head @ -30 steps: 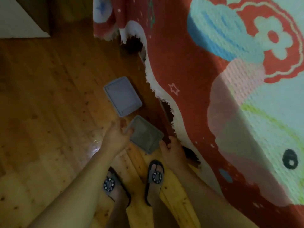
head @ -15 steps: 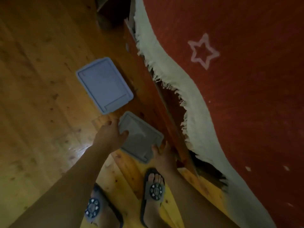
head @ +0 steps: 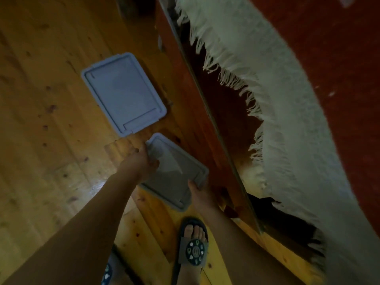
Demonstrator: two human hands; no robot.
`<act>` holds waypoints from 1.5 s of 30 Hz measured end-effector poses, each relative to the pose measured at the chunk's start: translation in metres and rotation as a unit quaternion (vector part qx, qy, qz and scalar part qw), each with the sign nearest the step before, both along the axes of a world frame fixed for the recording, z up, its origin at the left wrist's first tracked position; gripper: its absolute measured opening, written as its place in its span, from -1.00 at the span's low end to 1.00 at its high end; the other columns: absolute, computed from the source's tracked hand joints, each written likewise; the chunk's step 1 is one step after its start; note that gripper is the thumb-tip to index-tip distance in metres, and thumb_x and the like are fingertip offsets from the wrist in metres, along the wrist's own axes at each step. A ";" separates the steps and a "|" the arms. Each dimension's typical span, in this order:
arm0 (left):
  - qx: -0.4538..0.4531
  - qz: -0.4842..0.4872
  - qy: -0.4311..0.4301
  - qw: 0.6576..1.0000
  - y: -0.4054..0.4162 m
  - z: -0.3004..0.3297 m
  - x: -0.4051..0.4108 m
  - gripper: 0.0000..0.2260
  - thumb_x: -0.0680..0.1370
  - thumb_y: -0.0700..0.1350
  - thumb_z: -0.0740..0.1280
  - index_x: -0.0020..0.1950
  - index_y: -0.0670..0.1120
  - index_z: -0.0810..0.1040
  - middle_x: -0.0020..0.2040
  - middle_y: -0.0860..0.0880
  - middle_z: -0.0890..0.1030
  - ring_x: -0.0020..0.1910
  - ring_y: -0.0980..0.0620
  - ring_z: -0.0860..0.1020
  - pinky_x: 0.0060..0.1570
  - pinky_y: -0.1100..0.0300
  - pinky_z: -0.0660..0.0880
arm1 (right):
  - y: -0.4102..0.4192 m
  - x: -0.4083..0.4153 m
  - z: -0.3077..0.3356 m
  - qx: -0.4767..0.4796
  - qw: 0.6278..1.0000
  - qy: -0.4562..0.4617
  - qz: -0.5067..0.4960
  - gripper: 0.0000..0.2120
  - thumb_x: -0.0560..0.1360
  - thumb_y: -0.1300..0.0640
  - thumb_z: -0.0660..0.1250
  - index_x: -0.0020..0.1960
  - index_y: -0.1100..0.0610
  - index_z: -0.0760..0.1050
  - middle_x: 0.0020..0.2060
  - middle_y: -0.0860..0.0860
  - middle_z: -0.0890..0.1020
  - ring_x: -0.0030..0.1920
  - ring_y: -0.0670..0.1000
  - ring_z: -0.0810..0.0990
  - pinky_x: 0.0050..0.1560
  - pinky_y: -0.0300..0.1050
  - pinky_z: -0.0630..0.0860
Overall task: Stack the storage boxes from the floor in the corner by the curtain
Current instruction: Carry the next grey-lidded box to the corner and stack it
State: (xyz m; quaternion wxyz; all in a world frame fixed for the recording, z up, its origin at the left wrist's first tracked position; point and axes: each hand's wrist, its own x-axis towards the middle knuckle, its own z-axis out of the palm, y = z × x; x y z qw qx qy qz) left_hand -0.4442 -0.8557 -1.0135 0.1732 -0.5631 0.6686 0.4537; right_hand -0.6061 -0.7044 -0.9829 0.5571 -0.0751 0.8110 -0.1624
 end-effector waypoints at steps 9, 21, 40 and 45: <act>-0.027 0.039 0.024 0.999 0.009 0.021 0.013 -0.31 0.53 0.08 0.37 0.53 -0.10 0.12 0.29 -0.23 0.44 0.14 -0.22 0.52 0.07 -0.08 0.54 | 0.004 0.004 0.019 -0.024 0.999 0.035 0.027 -0.26 0.62 -0.13 0.23 0.63 -0.04 -0.12 0.50 0.07 0.33 0.39 0.15 0.42 0.13 -0.12 0.42; -0.065 0.098 -0.010 0.993 0.008 0.171 0.060 -0.33 0.53 0.11 0.32 0.52 -0.05 0.09 0.27 -0.23 0.43 0.13 -0.27 0.51 0.01 -0.04 0.46 | -0.026 0.030 0.166 -0.099 0.984 0.088 0.117 -0.28 0.58 -0.20 0.24 0.60 -0.12 -0.04 0.45 -0.01 0.40 0.36 0.09 0.44 0.30 0.02 0.44; -0.251 0.336 0.007 0.908 -0.041 0.412 0.170 -0.27 0.43 0.29 0.36 0.47 -0.02 0.23 0.27 -0.13 0.46 0.18 -0.18 0.51 0.11 -0.02 0.48 | -0.160 0.100 0.403 -0.260 0.906 0.197 0.270 -0.39 0.59 -0.16 0.22 0.58 -0.09 0.13 0.42 -0.01 0.40 0.31 0.05 0.46 0.21 -0.08 0.45; -0.295 0.351 0.015 0.889 -0.047 0.467 0.182 -0.21 0.41 0.37 0.32 0.50 -0.01 0.20 0.32 -0.06 0.43 0.24 -0.10 0.49 0.11 0.02 0.49 | -0.179 0.107 0.461 -0.305 0.881 0.242 0.268 -0.45 0.58 -0.12 0.27 0.53 -0.09 0.22 0.36 -0.02 0.44 0.26 0.04 0.50 0.04 -0.15 0.41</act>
